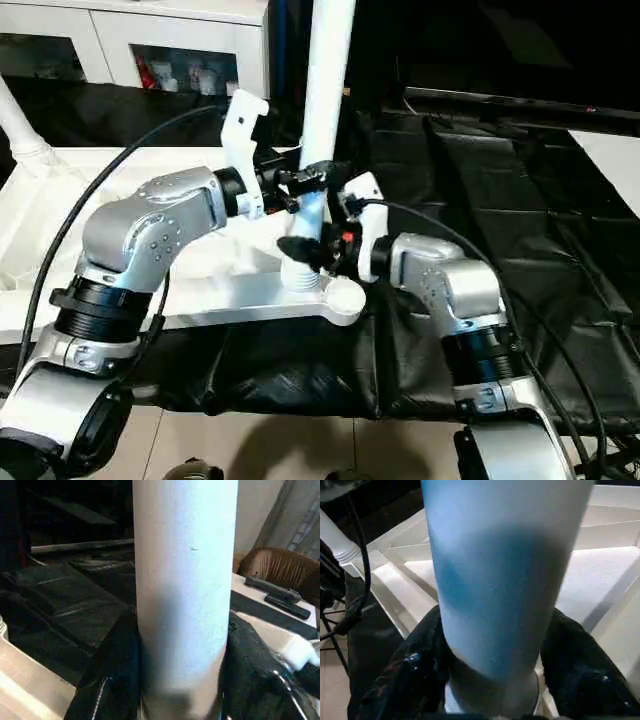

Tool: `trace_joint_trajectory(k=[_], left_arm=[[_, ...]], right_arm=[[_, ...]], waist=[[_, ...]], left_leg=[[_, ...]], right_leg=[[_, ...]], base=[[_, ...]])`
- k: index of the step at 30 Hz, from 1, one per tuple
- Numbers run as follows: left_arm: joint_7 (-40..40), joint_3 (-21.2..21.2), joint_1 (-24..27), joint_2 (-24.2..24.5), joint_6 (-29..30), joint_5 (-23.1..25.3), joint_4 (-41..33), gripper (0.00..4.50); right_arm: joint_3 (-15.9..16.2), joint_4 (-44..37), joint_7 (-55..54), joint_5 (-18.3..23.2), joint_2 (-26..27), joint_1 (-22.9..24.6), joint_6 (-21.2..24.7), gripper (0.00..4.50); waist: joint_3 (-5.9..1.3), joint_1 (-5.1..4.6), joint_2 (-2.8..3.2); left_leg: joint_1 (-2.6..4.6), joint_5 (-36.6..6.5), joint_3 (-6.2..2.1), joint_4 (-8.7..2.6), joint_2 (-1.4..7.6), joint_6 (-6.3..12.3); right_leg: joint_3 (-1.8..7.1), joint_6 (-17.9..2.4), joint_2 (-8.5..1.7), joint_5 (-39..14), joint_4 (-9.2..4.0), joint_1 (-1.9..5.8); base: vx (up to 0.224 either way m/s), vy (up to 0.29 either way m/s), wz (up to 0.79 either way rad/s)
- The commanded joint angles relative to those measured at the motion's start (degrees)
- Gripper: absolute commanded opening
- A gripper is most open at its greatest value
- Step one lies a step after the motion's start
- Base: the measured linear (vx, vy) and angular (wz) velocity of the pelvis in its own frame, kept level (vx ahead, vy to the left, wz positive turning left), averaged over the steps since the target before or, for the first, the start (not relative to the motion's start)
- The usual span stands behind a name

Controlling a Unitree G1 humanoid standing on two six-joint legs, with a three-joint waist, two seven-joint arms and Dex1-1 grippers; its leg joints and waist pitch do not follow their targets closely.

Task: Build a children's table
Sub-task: Insert table leg to table base

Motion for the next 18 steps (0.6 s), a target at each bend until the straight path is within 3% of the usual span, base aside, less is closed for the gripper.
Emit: trace_joint_trajectory(k=[1,5,14,16,18], left_arm=[[-0.80,-0.77,-1.17,-0.03,-0.45,0.38,-1.68,1.86],[-1.37,-0.86,-1.12,0.05,-0.34,0.72,-1.79,1.86],[-2.70,-1.82,-0.66,0.52,-0.12,0.54,-2.19,1.86],[-3.71,-2.08,-0.37,0.95,-0.13,0.37,-2.53,2.42],[-3.55,-0.89,-0.13,0.43,-0.94,-0.28,-2.75,2.58]], right_arm=[[0.11,0.14,0.07,-0.46,-0.06,-0.52,-0.44,2.28],[0.07,0.56,0.10,-0.27,0.20,-0.57,-0.48,1.97],[-0.34,1.21,0.04,0.20,0.46,-0.57,-1.62,1.90],[-0.68,1.27,-0.57,-0.08,0.77,-0.14,-2.41,1.90],[-1.36,1.69,-2.23,-0.63,1.34,0.18,-3.37,1.90]], waist=[[-4.71,0.00,0.42],[-4.75,0.00,0.48],[-4.76,0.01,0.60],[-4.79,-0.01,0.59],[-4.75,-0.08,0.56]], left_leg=[[0.64,-8.35,-0.77,-3.41,1.28,-0.08],[0.73,-8.20,-0.79,-3.41,1.34,-0.12],[0.76,-8.58,-0.80,-3.41,1.33,-0.36],[0.76,-8.42,-0.81,-3.41,1.36,-0.36],[0.72,-8.50,-0.81,-3.44,1.33,-0.44]], right_leg=[[3.02,-9.92,-3.23,-9.83,-3.98,3.76],[3.02,-10.00,-3.24,-9.56,-3.93,3.73],[3.04,-10.13,-3.24,-9.58,-3.90,3.74],[3.03,-10.25,-3.26,-9.26,-3.86,3.74],[3.02,-10.25,-3.27,-9.45,-3.88,3.75]], base=[[0.000,0.000,0.00],[0.000,0.000,0.00],[0.000,0.000,0.00],[0.000,0.000,0.00],[0.000,0.000,0.00]])
